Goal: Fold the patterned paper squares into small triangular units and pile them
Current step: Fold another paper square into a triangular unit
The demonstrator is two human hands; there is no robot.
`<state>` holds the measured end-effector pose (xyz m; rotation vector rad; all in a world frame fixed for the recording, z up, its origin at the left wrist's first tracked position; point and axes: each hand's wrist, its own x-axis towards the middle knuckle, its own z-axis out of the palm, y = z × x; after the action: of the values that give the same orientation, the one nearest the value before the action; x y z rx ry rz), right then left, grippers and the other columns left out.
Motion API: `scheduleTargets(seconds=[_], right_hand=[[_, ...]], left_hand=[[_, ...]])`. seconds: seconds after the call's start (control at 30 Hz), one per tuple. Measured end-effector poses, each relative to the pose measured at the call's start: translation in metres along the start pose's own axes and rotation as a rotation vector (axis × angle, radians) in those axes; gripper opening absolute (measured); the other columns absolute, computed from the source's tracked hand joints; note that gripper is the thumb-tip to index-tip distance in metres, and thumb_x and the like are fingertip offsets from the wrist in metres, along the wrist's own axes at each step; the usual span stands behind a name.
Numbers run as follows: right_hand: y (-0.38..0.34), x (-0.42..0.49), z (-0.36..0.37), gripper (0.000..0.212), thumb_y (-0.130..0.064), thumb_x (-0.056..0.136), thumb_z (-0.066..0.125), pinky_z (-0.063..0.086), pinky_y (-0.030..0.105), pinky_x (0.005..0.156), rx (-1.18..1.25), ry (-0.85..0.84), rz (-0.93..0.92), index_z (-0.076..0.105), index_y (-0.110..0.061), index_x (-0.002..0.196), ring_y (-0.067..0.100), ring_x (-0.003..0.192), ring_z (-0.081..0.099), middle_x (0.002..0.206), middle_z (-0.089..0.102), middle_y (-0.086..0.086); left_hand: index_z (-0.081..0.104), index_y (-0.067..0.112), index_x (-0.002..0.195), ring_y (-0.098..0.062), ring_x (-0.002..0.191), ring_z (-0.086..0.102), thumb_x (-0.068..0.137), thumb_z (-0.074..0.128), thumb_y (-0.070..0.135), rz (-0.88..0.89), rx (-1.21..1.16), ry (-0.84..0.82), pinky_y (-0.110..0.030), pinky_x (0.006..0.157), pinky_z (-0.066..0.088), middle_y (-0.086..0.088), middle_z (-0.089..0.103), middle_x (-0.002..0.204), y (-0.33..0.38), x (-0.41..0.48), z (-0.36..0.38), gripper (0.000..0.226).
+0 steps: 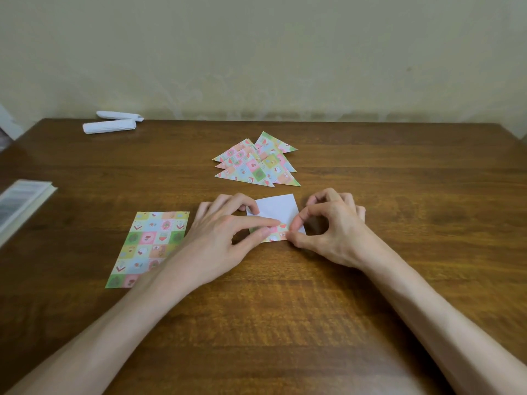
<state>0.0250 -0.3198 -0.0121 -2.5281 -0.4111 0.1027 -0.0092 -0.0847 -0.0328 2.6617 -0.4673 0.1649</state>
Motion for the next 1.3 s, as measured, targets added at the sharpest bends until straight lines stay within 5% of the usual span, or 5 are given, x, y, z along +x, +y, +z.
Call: scheduleTargets(seconds=[0.63, 0.87, 1.3], right_hand=[[-0.006, -0.004, 0.017, 0.041, -0.076, 0.068, 0.070, 0.019, 0.034, 0.093, -0.083, 0.136, -0.021, 0.066, -0.036, 0.078, 0.011, 0.114, 0.030, 0.111, 0.042, -0.017], [-0.007, -0.004, 0.024, 0.042, -0.074, 0.069, 0.070, 0.019, 0.034, 0.093, -0.140, 0.179, -0.018, 0.064, -0.034, 0.078, 0.014, 0.117, 0.033, 0.112, 0.042, -0.016], [-0.012, -0.003, 0.035, 0.050, -0.085, 0.065, 0.055, 0.021, 0.034, 0.094, -0.176, 0.214, -0.062, 0.057, -0.037, 0.078, 0.013, 0.115, 0.034, 0.111, 0.041, -0.014]], left_hand=[[0.068, 0.061, 0.117, -0.002, 0.115, 0.040, 0.086, 0.056, 0.070, -0.041, -0.034, 0.034, -0.034, 0.094, 0.028, 0.028, 0.047, 0.117, 0.003, 0.005, 0.002, 0.034], [0.059, 0.050, 0.136, 0.003, 0.129, 0.042, 0.090, 0.073, 0.050, -0.046, -0.155, -0.032, -0.037, 0.108, 0.031, 0.029, 0.056, 0.129, -0.013, 0.003, -0.012, 0.048], [0.058, 0.048, 0.138, 0.002, 0.131, 0.042, 0.088, 0.069, 0.057, -0.023, -0.115, -0.037, -0.040, 0.108, 0.033, 0.029, 0.054, 0.131, -0.013, 0.003, -0.013, 0.052]])
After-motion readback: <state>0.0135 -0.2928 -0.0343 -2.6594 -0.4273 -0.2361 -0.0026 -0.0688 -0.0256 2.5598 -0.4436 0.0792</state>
